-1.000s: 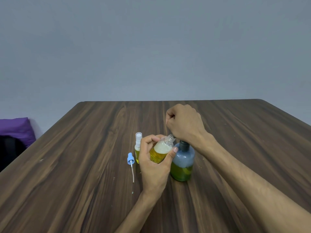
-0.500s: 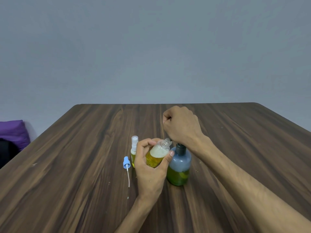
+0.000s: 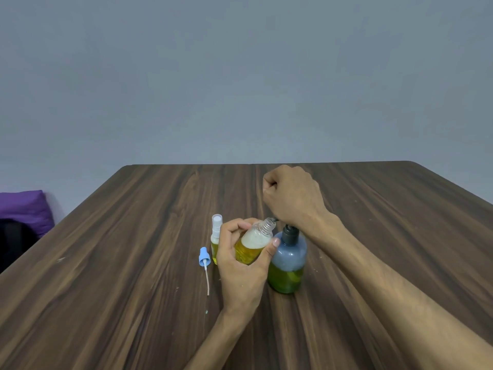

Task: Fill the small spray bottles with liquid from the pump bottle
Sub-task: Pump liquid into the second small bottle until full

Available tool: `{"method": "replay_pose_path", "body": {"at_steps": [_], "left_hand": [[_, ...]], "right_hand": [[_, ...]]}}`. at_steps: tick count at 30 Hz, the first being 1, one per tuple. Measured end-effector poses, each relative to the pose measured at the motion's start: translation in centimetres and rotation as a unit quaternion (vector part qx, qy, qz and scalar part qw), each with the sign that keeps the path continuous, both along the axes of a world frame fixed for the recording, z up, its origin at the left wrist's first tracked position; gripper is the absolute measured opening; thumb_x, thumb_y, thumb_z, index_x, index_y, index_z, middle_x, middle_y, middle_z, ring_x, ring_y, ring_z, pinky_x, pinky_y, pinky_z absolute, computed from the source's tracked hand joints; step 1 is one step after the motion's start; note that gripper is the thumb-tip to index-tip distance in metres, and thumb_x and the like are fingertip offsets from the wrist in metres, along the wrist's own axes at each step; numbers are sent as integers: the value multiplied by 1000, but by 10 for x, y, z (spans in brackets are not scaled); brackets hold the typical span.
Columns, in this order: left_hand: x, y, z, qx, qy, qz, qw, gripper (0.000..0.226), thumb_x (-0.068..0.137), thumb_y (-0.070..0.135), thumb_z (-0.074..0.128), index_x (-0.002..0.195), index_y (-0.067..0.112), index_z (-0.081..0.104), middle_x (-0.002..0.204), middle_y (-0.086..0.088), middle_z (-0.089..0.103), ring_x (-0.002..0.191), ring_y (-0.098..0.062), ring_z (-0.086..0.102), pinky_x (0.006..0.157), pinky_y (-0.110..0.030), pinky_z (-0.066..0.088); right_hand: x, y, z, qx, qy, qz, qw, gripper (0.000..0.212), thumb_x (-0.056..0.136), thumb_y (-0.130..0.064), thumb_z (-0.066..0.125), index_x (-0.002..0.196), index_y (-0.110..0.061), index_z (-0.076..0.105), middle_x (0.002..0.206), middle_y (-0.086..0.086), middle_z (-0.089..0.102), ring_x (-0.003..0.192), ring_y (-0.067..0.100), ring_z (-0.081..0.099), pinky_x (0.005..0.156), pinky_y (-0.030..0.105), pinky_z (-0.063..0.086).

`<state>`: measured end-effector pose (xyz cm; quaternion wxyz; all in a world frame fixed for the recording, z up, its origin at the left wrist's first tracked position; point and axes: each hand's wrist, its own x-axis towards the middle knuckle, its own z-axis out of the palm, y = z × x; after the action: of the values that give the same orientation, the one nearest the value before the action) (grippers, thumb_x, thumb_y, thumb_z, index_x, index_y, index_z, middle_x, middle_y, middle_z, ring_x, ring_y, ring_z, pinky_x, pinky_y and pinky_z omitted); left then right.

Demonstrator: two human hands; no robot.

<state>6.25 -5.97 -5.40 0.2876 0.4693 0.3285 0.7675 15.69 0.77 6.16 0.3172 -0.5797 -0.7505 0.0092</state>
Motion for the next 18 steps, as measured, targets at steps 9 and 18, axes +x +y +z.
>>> {"method": "replay_pose_path", "body": {"at_steps": [9,18], "left_hand": [[1,2,-1,0,0,3,1000,47,73,1,90,105,12,59,109,-10,74,105,-25,74,91,-28,60],[1,0,0,0,-7,-2,1000,47,75,-1,90,107,14,59,108,-10,75,106,-27,75,92,-29,60]], "right_hand": [[6,4,-1,-65,162,65,983,28,71,-13,43,63,-16,69,60,2,68,63,30,65,64,40,58],[26,-25,-48,-71,433,205,875,33,100,-11,52,74,-2,70,76,18,70,70,21,65,65,30,53]]}}
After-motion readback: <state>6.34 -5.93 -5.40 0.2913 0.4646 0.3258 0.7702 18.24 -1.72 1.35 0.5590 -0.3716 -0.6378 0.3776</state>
